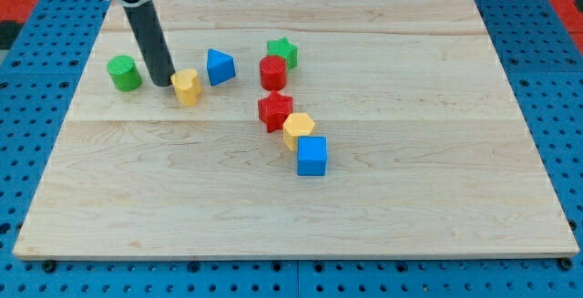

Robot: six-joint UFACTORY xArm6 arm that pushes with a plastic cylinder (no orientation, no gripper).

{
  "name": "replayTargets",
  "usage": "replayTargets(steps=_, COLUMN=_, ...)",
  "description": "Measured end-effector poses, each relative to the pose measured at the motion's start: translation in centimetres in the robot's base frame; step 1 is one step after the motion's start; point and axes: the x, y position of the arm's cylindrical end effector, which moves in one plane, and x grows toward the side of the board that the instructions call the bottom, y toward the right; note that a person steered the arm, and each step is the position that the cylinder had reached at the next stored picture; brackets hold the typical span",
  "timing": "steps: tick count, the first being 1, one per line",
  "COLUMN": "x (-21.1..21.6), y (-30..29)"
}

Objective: Push the yellow heart closer to the red circle and red star

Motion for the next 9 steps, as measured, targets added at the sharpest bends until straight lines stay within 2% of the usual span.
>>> replayTargets(steps=2, x=0.0, y=4.9)
replayTargets(steps=3, x=0.4, y=4.9)
replayTargets(steps=7, x=0.6, y=-0.1)
replayTargets(steps=9, x=2.7, y=-0.5)
